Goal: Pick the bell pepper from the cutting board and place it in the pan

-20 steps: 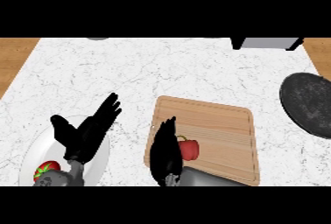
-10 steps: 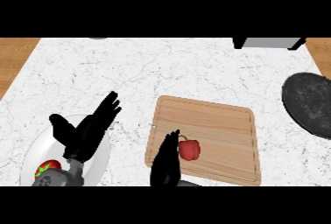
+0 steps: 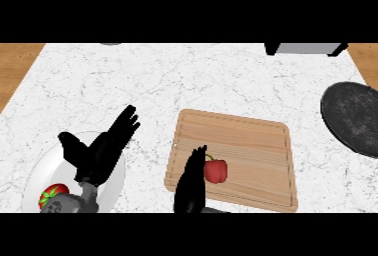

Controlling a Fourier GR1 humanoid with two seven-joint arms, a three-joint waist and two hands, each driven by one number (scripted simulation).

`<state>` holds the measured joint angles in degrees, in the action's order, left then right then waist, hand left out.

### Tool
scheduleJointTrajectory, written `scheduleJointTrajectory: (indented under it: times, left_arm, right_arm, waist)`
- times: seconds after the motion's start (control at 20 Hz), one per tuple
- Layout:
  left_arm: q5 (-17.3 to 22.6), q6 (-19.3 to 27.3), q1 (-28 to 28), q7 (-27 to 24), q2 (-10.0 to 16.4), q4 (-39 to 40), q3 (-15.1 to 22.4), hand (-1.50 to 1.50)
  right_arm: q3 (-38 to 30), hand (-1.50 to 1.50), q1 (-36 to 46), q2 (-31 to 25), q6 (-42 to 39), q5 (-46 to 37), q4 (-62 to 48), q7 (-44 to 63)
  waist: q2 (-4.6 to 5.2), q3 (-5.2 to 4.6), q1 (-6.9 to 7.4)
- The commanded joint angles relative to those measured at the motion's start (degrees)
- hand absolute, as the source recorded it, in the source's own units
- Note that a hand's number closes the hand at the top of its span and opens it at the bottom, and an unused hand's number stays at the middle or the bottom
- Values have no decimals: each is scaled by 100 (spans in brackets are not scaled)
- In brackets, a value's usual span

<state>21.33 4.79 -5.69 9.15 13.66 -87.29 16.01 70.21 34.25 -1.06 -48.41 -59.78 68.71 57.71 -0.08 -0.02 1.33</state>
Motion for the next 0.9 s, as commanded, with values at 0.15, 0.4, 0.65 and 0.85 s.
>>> scheduleJointTrajectory:
  times: [0.15,0.4,0.65,0.85]
  left_arm:
    - [-78,-23,-75,-52,-59,143,-164,0]
    - [-164,21,348,88,-73,-444,-51,0]
    - [-354,18,8,72,-296,15,-65,0]
    - [-430,-17,265,57,-336,-226,-91,0]
  right_arm:
    - [-112,-150,-132,101,-285,-360,-214,753]
    - [-336,-150,155,102,-399,-400,-408,437]
    - [-168,-150,22,103,-52,-532,-629,401]
    - [-134,150,417,91,24,-1120,-752,-672]
  waist:
    - [9,2,-79]
    - [4,4,-12]
    - [16,4,-41]
    - [9,3,-87]
